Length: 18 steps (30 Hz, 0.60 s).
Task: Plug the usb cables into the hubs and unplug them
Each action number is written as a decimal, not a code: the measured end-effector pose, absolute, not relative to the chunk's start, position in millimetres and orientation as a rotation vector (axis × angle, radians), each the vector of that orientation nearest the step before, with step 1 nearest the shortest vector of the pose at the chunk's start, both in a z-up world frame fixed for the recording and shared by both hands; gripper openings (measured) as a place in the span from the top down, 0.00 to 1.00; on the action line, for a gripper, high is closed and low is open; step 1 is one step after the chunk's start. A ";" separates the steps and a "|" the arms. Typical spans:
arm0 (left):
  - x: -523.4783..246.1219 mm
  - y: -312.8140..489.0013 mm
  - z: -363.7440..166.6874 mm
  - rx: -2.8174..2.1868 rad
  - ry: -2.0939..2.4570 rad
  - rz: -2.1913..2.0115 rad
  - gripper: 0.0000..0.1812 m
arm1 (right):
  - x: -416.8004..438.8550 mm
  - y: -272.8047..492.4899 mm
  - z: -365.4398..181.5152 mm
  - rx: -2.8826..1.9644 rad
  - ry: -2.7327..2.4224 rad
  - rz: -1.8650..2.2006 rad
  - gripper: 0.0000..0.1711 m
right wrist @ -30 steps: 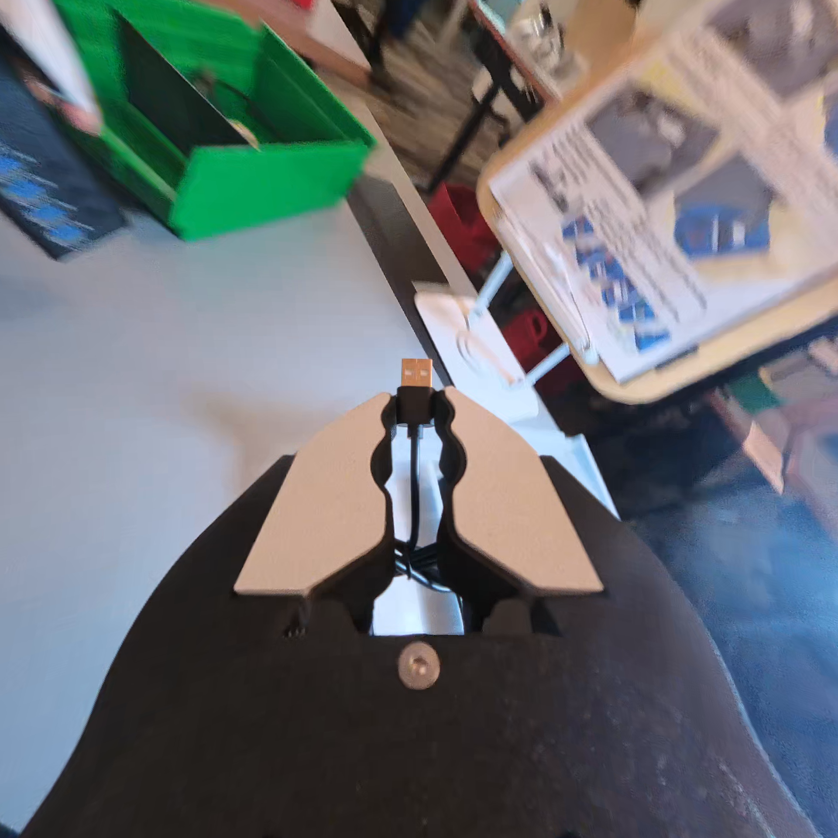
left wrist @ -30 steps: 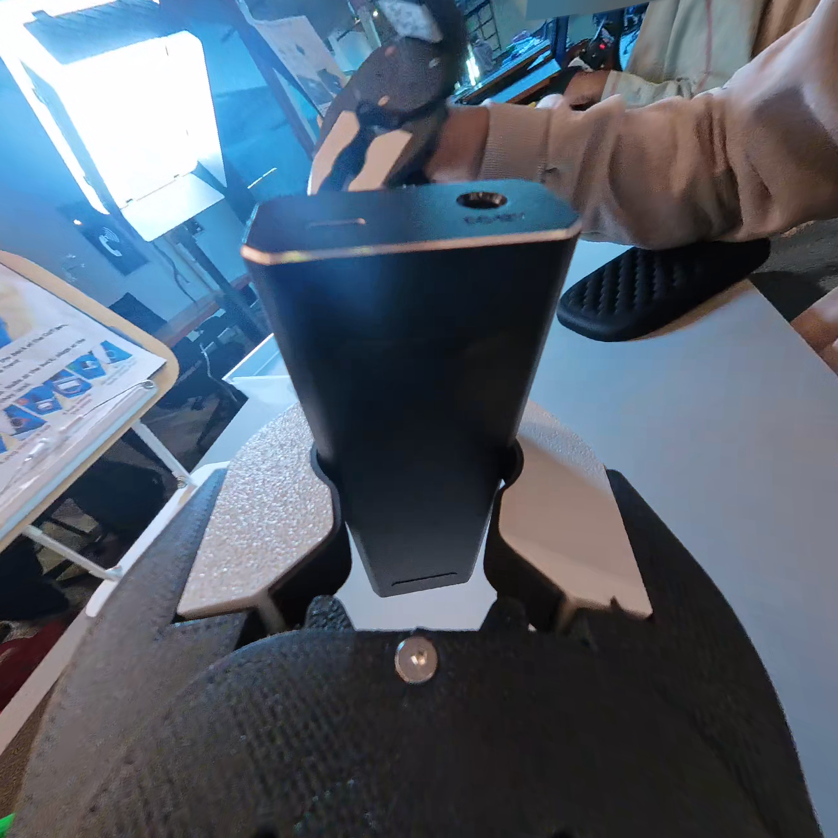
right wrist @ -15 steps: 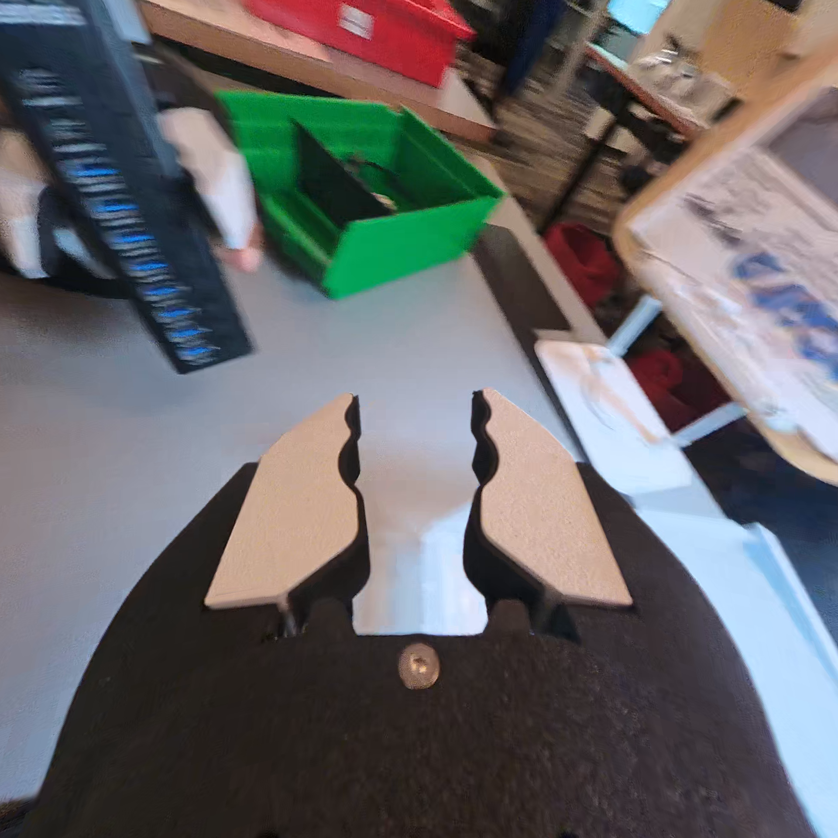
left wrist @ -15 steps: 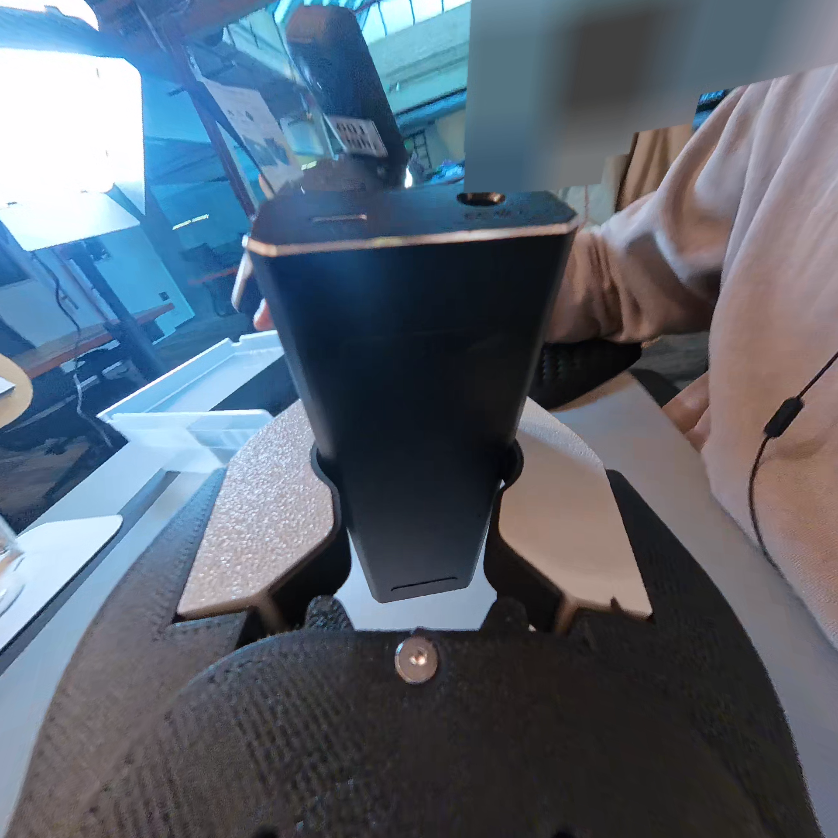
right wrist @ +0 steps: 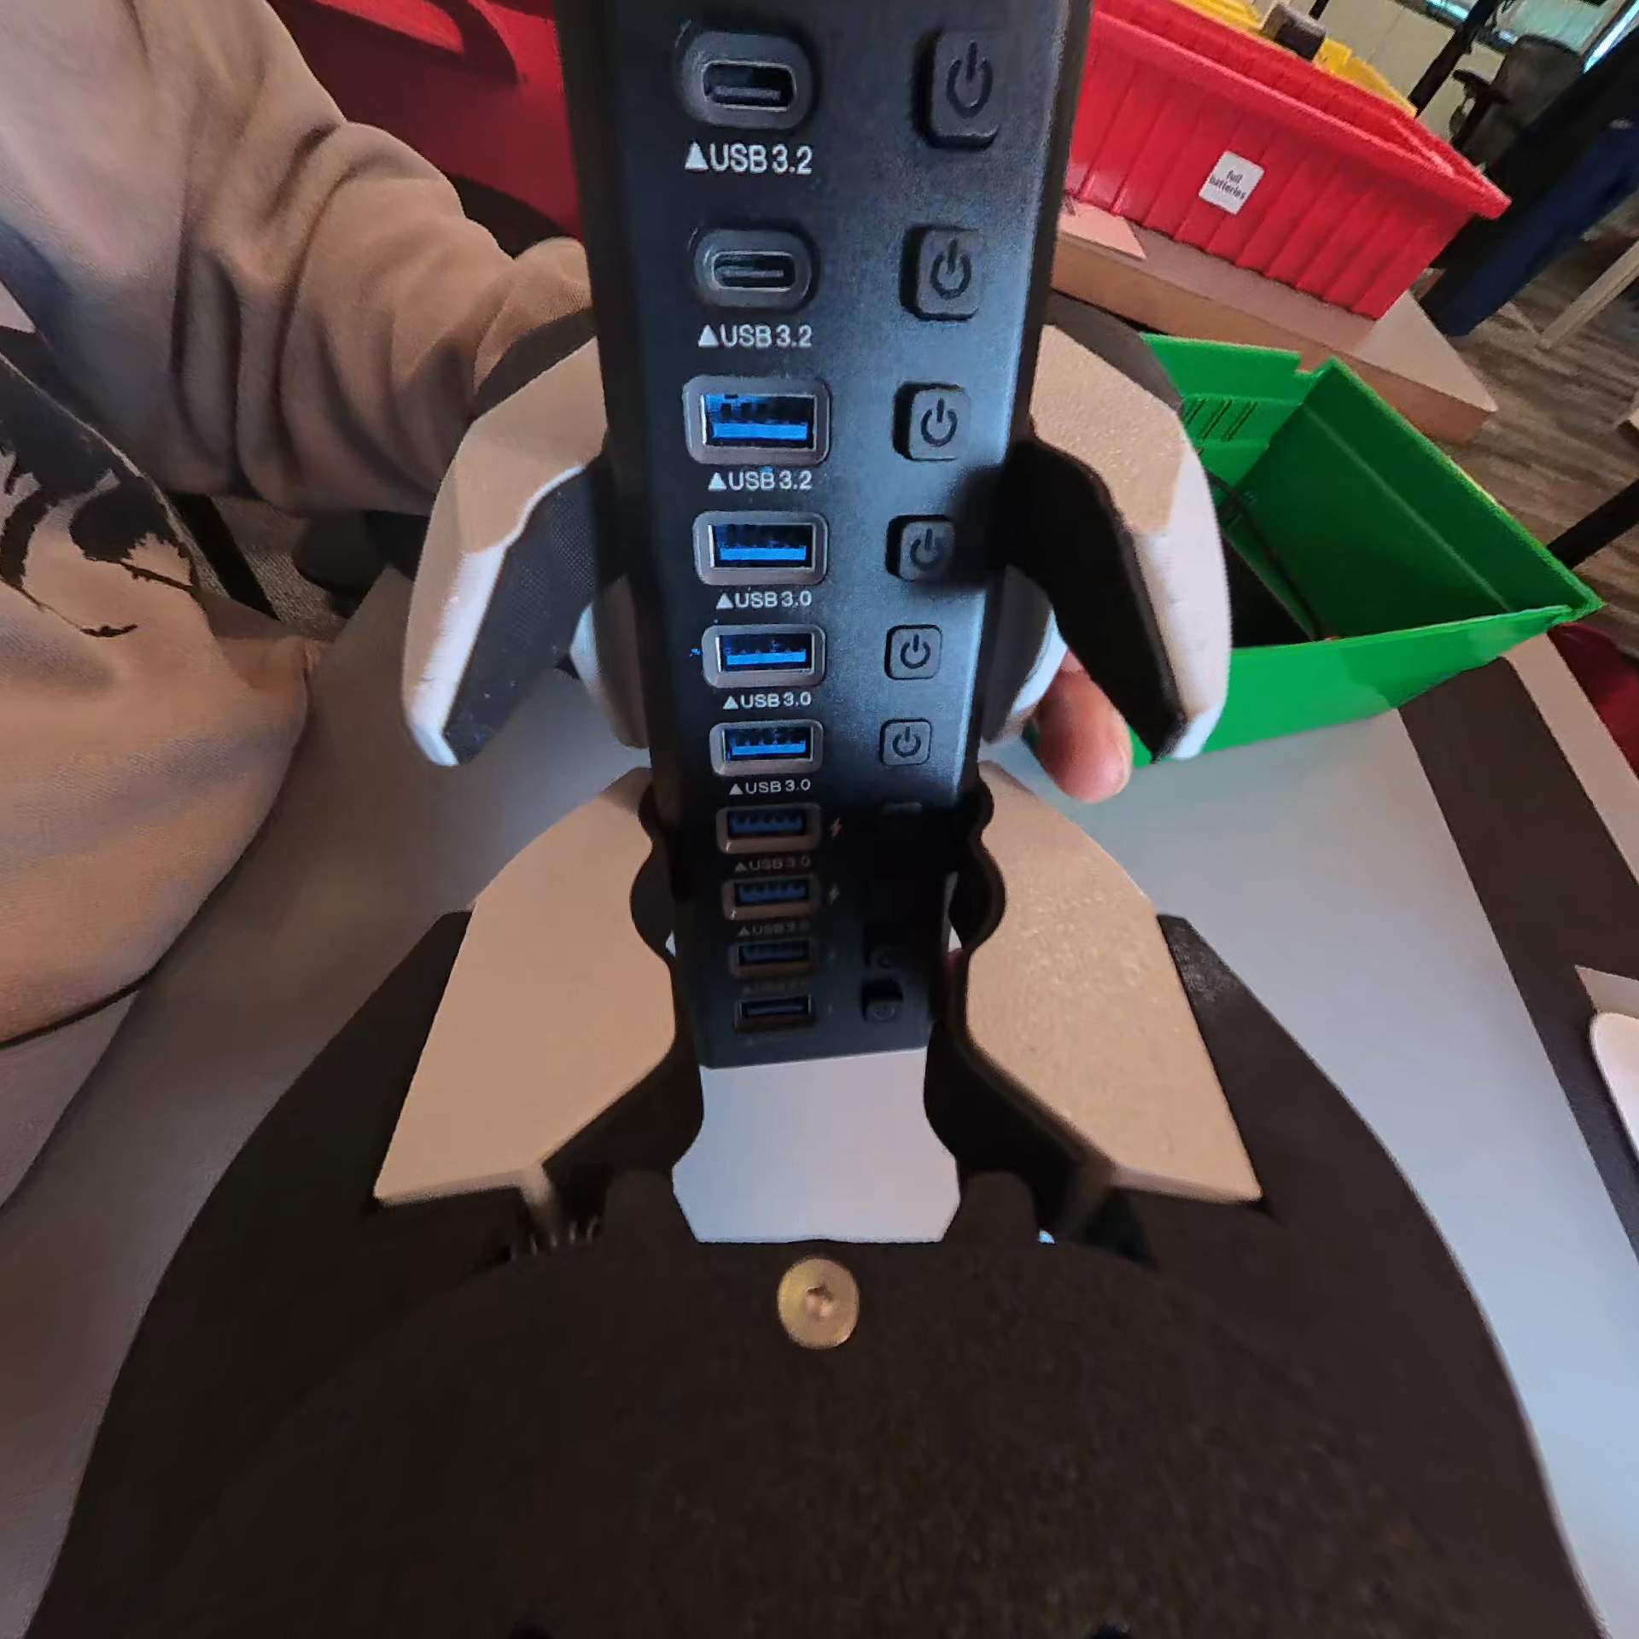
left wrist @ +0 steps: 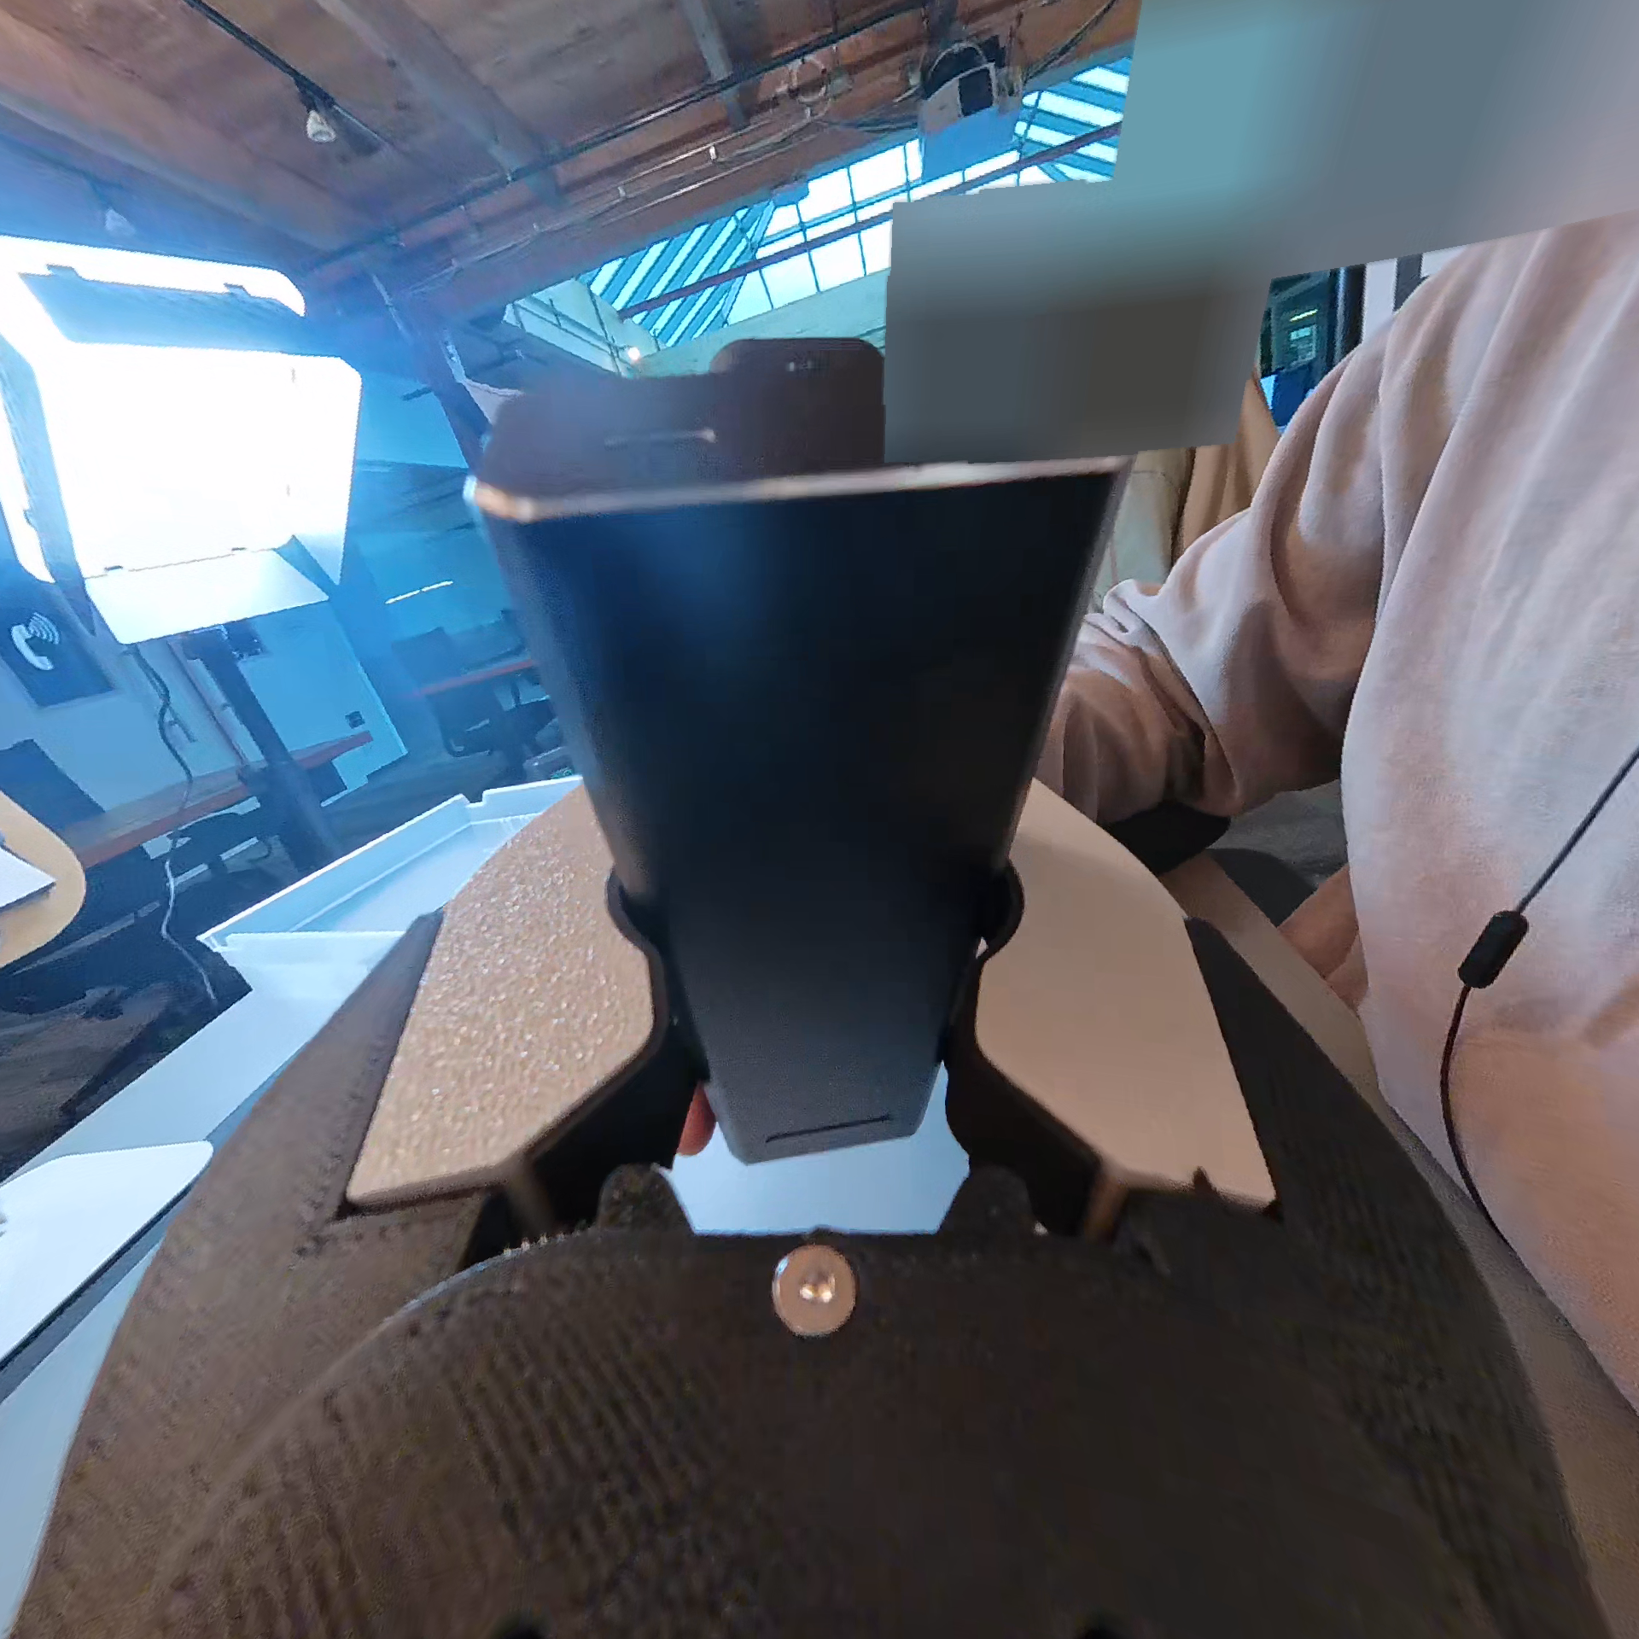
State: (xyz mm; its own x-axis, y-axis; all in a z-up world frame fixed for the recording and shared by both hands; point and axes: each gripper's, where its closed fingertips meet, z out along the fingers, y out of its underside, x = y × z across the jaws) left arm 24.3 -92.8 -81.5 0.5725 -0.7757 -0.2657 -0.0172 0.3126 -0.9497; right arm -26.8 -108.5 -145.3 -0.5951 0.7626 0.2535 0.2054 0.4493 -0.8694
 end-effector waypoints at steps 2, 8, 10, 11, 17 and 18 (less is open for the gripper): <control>21.4 -85.9 -86.2 -1.222 0.834 -0.553 0.59 | -23.4 -100.2 -146.1 -0.849 -2.071 1.089 0.64; -12.3 -64.1 -76.8 -1.323 0.631 -0.531 0.61 | -3.2 -33.0 -134.9 -1.061 -2.078 0.952 0.64; -25.5 -59.1 -74.5 -1.336 0.570 -0.502 0.62 | 8.1 12.3 -121.5 -1.145 -2.055 0.829 0.64; -31.0 -57.5 -73.9 -1.341 0.548 -0.492 0.62 | 15.0 40.7 -114.9 -1.200 -2.041 0.748 0.64; -41.7 -54.5 -78.5 -1.378 0.544 -0.437 0.78 | 69.9 246.2 -104.9 -1.585 -1.876 0.136 0.64; -43.0 -54.3 -79.4 -1.384 0.547 -0.417 0.81 | 79.0 271.7 -111.4 -1.645 -1.866 0.068 0.64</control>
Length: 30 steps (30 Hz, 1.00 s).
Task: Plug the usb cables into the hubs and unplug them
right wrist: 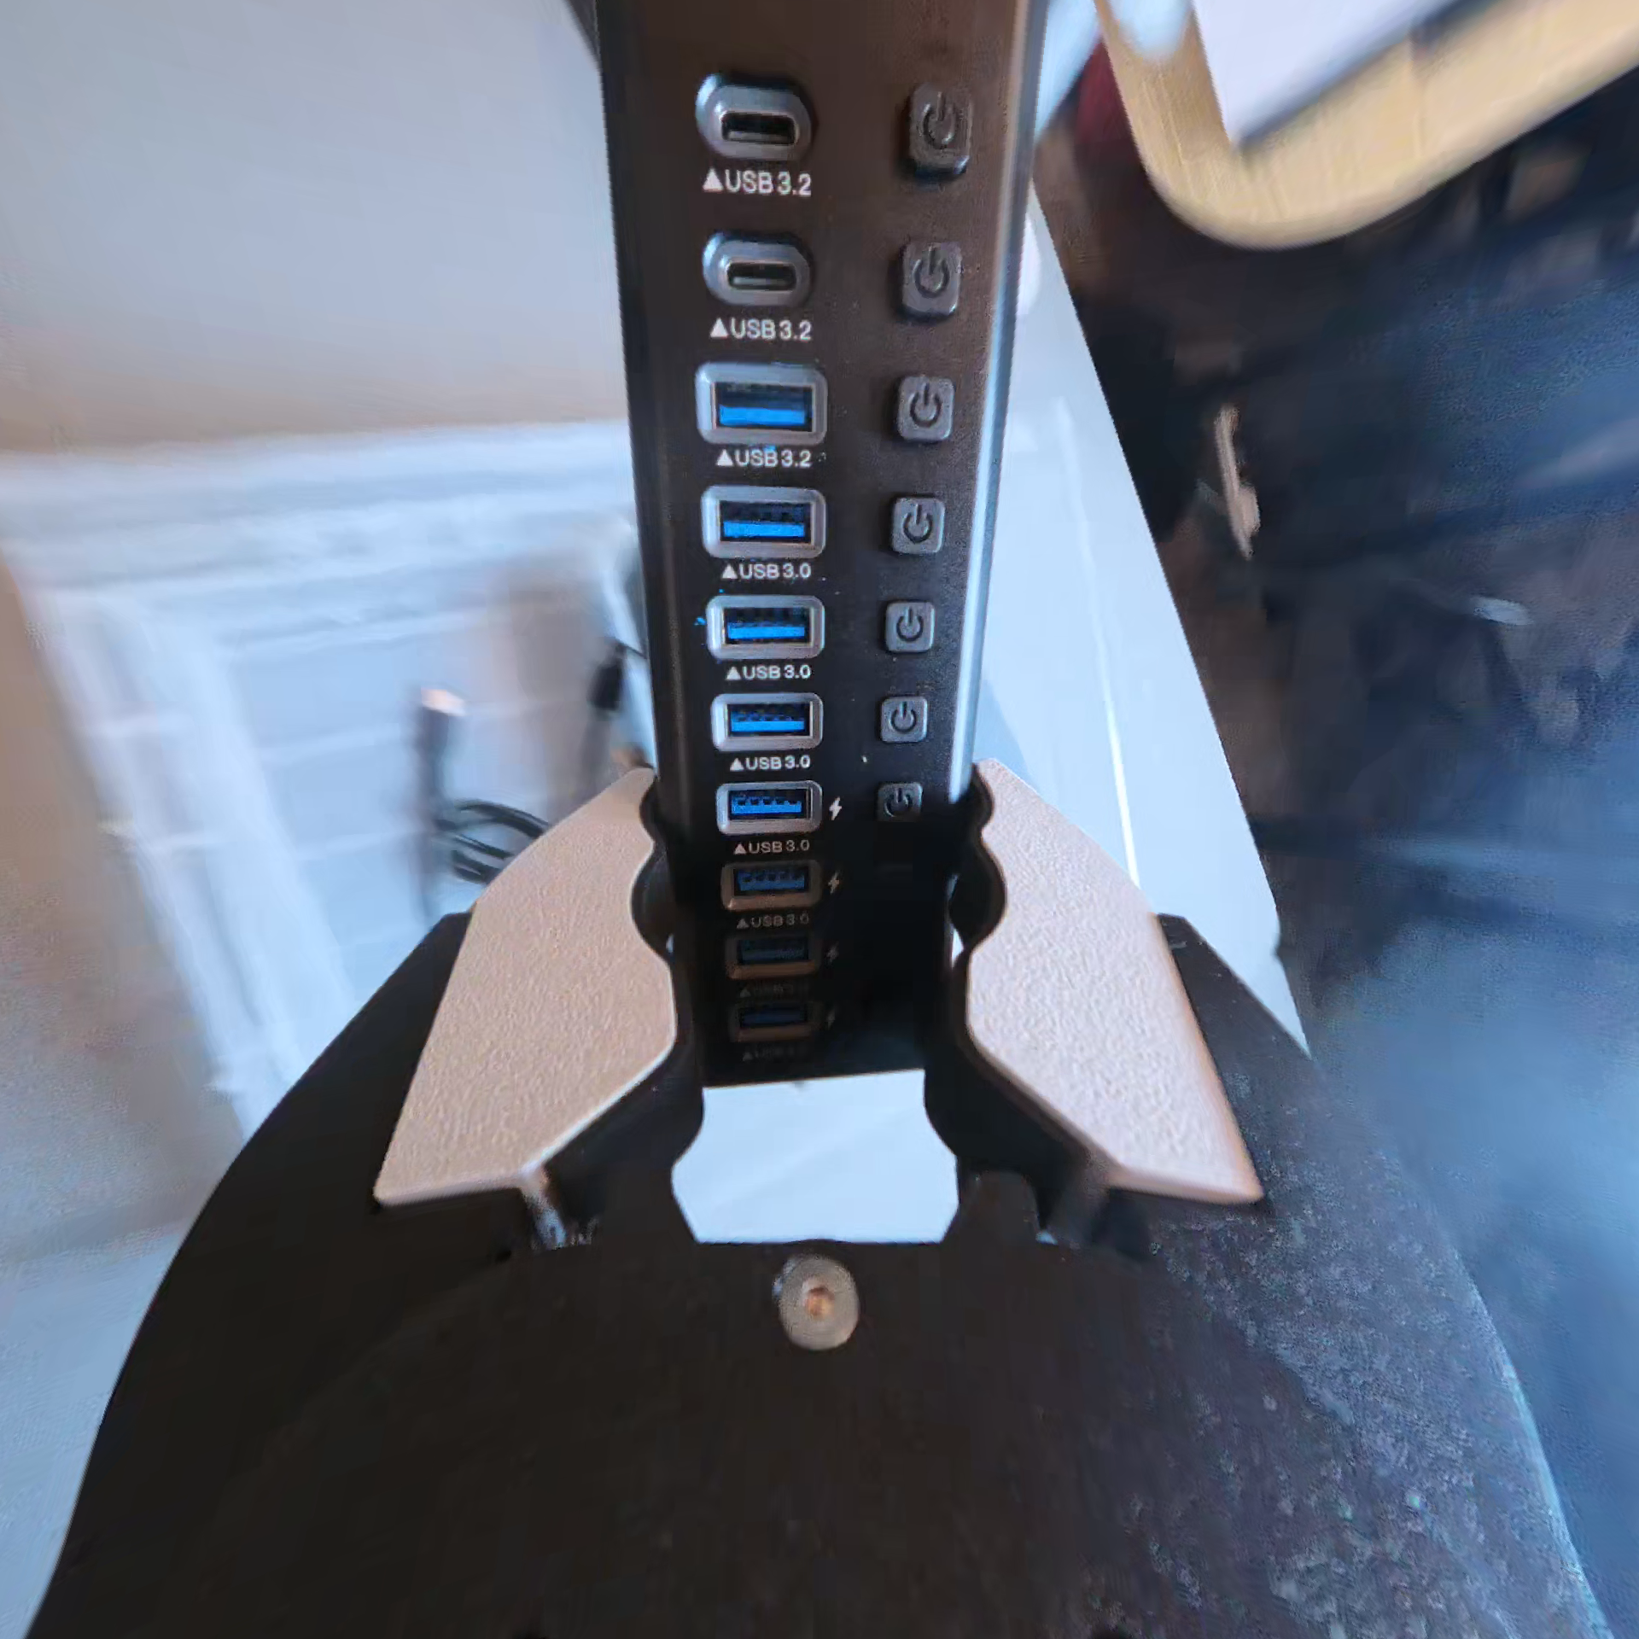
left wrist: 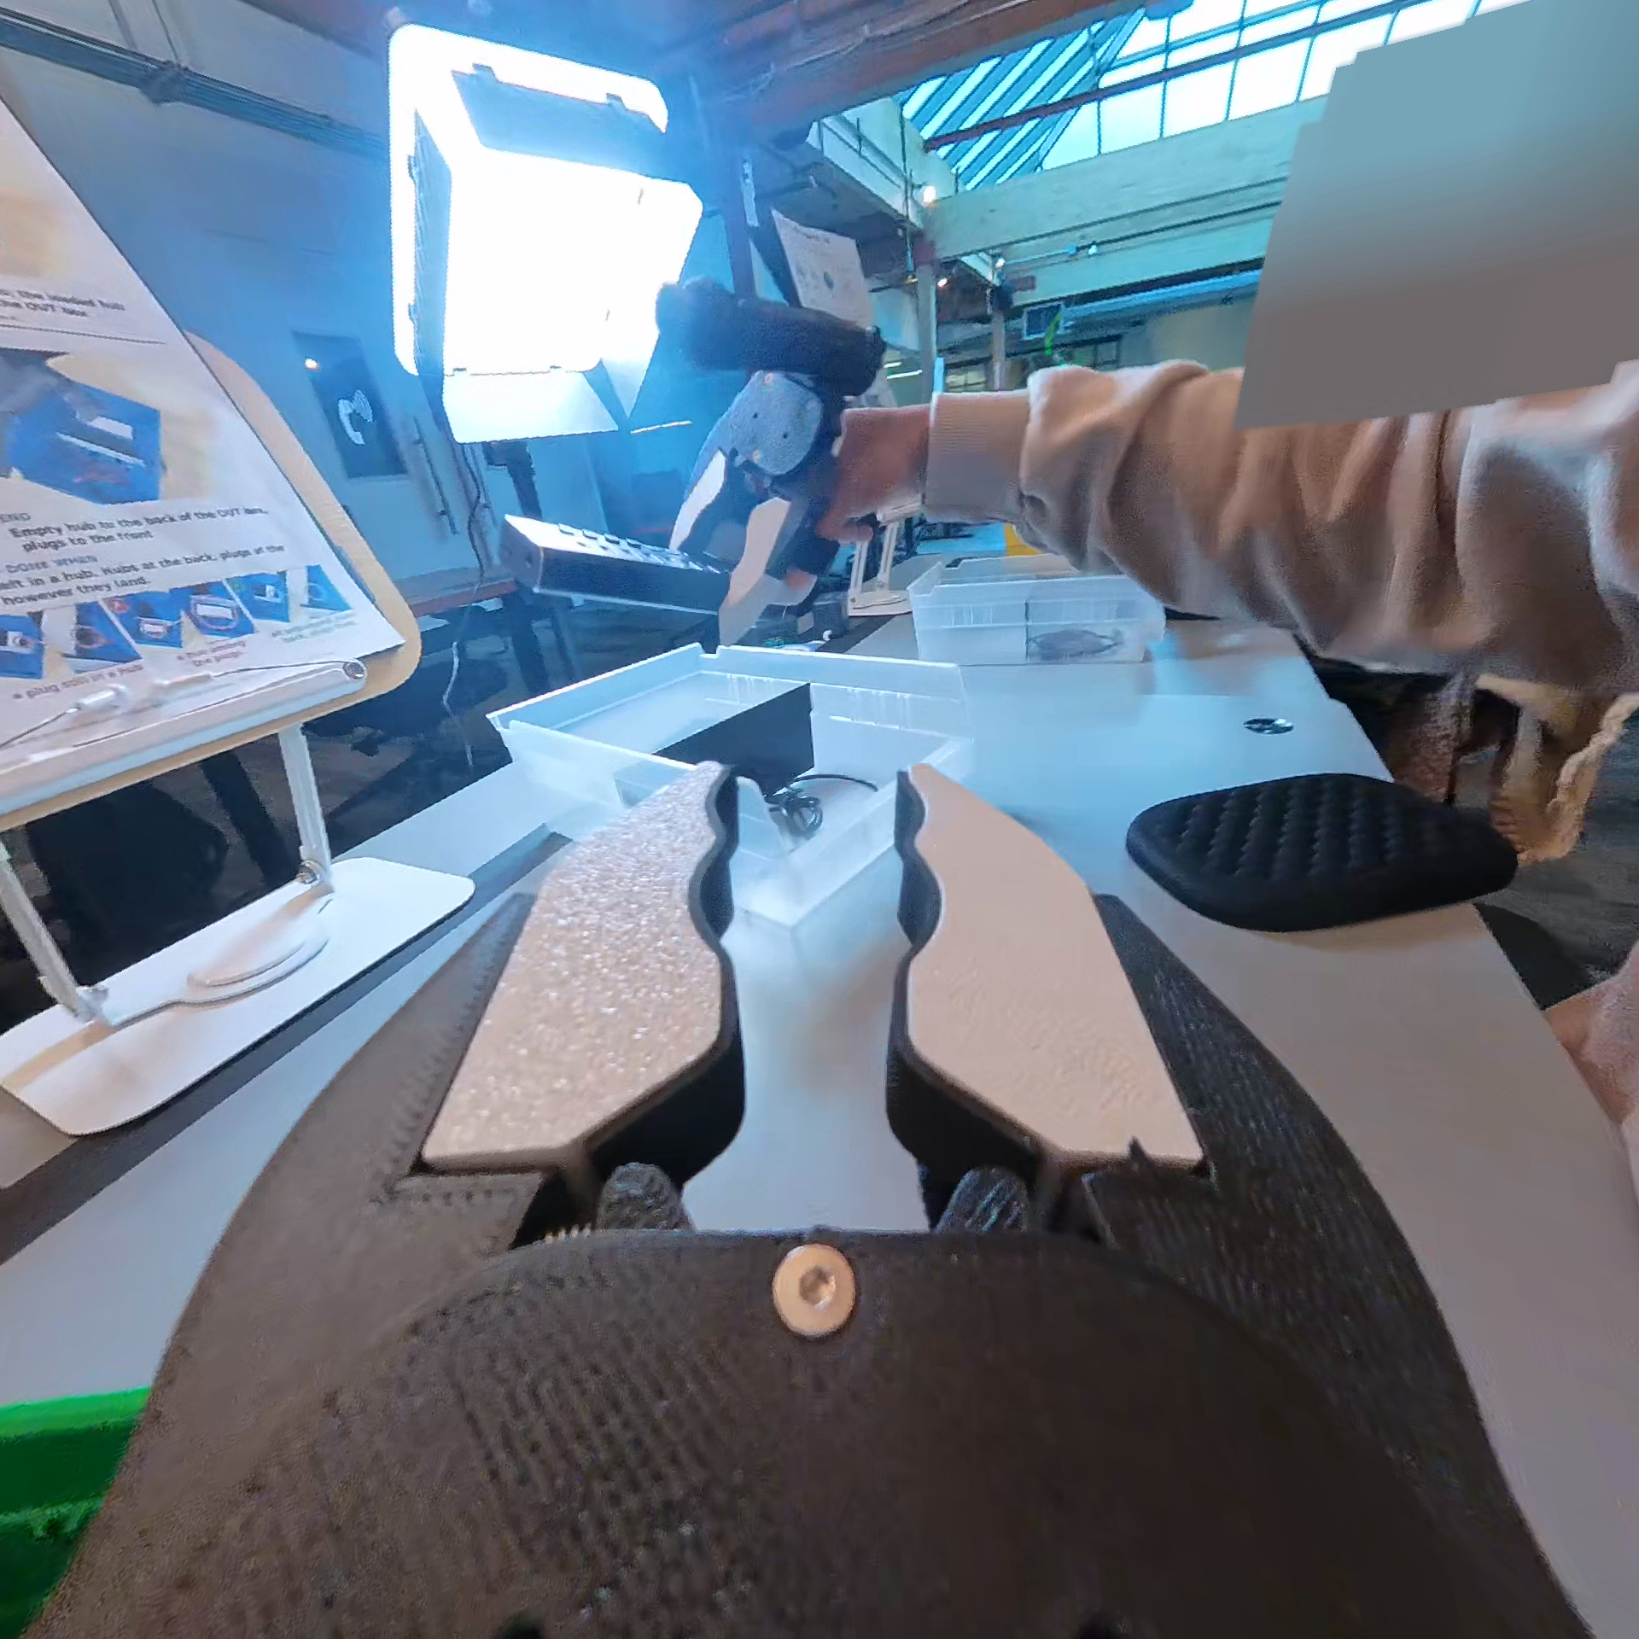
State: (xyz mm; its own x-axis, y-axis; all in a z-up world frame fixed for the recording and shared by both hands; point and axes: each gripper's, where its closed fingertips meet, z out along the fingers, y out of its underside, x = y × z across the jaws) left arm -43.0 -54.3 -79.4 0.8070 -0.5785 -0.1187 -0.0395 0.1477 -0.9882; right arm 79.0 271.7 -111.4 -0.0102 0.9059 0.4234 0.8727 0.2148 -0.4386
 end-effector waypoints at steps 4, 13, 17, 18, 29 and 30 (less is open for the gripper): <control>-50.8 -52.1 -84.7 -1.421 0.561 -0.321 1.00 | 97.0 330.9 -153.4 -1.858 -1.899 -0.059 0.65; -73.2 -42.5 -103.7 -1.525 0.547 -0.193 1.00 | 104.6 361.4 -241.9 -2.039 -2.154 -0.263 0.64; -78.0 -40.3 -110.8 -1.555 0.538 -0.197 1.00 | 100.6 367.0 -241.6 -2.010 -2.163 -0.327 0.64; -78.9 -40.0 -112.0 -1.562 0.537 -0.196 1.00 | 96.7 367.2 -234.0 -2.006 -2.139 -0.297 0.63; -134.8 -53.0 -91.4 -1.577 0.411 0.012 1.00 | 40.8 231.2 -70.4 -1.437 -1.601 0.462 0.67; -147.1 -56.4 -85.9 -1.580 0.390 0.058 1.00 | 44.9 204.6 -64.9 -1.400 -1.576 0.544 0.67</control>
